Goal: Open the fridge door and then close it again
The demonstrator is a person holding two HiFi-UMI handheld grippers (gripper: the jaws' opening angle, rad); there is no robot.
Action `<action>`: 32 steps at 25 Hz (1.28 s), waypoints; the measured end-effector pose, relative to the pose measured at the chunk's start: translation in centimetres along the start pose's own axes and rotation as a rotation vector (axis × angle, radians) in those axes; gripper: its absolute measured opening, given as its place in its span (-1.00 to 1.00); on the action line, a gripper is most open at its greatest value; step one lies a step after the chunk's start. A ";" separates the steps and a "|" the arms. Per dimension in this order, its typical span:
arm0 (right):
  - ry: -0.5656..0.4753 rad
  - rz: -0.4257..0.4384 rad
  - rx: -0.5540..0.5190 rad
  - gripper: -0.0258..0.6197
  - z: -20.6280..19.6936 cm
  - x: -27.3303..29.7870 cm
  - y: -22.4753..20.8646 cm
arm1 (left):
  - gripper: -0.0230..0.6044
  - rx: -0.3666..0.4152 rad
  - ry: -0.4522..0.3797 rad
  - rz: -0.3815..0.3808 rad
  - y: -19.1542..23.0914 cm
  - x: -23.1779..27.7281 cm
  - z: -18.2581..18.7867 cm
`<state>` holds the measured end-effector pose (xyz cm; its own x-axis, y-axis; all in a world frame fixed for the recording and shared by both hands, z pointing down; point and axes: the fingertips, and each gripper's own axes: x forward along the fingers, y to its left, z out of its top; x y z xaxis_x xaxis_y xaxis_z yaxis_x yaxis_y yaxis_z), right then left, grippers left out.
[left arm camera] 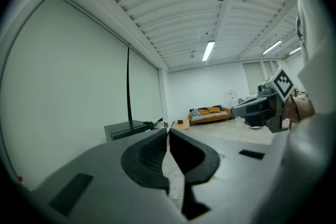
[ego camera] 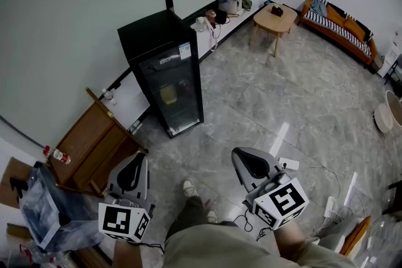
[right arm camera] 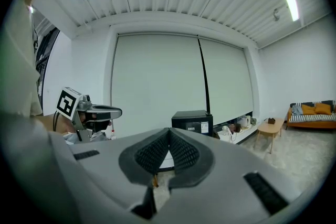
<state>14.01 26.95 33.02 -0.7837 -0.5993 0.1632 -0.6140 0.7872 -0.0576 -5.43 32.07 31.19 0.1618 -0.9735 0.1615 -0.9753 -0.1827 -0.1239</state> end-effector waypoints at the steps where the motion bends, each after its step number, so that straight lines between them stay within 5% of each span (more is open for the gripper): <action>1: -0.003 -0.005 0.000 -0.93 0.1 0.1 -0.3 | -0.87 0.002 -0.001 -0.003 0.0 0.3 0.0; 16: -0.005 -0.007 -0.016 -0.93 1.2 6.4 -3.4 | -0.87 -0.013 -0.011 0.002 3.5 5.7 -0.4; 32: 0.027 0.028 -0.061 -0.93 4.7 22.4 -4.6 | -0.87 -0.035 0.009 -0.032 15.5 14.9 -1.2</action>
<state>-1.18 9.23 32.31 -0.7975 -0.5731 0.1886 -0.5839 0.8118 -0.0026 -18.36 14.85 32.87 0.1923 -0.9659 0.1734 -0.9743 -0.2091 -0.0840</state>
